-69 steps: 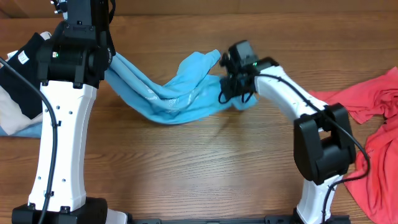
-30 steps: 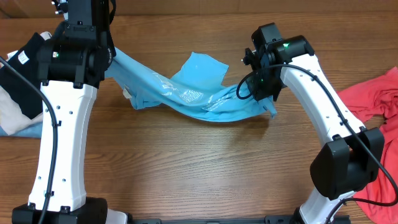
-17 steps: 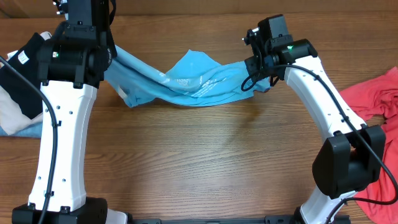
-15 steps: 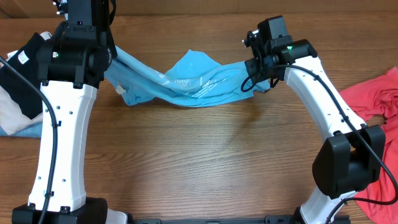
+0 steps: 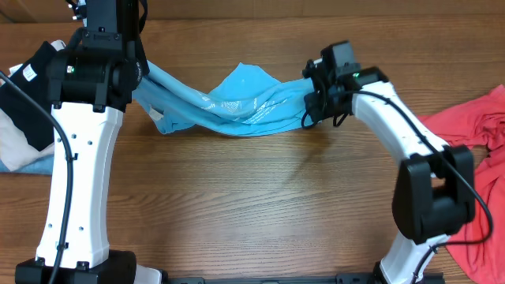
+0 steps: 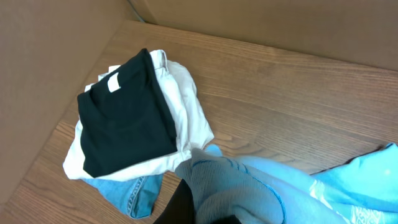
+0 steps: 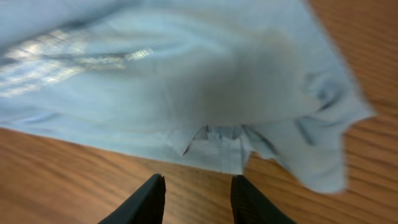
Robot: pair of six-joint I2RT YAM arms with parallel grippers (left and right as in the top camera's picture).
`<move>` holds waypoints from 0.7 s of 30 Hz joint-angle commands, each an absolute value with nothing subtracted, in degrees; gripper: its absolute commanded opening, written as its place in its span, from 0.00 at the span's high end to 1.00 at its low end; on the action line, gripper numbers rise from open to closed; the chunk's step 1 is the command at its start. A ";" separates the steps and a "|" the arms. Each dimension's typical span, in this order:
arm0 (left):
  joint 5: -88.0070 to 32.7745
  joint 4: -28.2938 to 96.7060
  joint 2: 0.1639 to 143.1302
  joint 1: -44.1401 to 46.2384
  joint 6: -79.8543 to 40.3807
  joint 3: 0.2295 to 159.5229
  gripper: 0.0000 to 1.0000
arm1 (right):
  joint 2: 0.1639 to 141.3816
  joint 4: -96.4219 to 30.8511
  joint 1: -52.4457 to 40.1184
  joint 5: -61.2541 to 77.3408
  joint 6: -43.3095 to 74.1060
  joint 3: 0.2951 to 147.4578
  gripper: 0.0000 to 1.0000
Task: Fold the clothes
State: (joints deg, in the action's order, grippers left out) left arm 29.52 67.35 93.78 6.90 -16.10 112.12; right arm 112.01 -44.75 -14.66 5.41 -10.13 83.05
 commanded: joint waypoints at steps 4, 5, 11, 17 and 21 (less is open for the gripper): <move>29.76 67.13 92.92 7.11 -16.93 112.99 0.96 | 116.27 -38.76 -14.50 6.13 -4.47 79.88 0.62; 29.74 67.13 92.92 7.11 -16.95 112.99 0.96 | 116.77 -37.93 -14.50 6.13 -4.36 79.88 0.62; 28.40 67.11 92.95 7.11 -16.99 112.99 0.96 | 118.45 -33.54 -14.50 6.09 -4.23 79.88 0.62; 28.45 67.11 92.99 7.09 -16.95 112.99 0.96 | 119.35 -32.75 -14.48 1.93 -4.16 79.88 0.61; 28.47 67.02 93.01 7.11 -16.95 112.99 0.95 | 119.35 -28.67 -14.48 -1.23 -3.31 79.90 0.57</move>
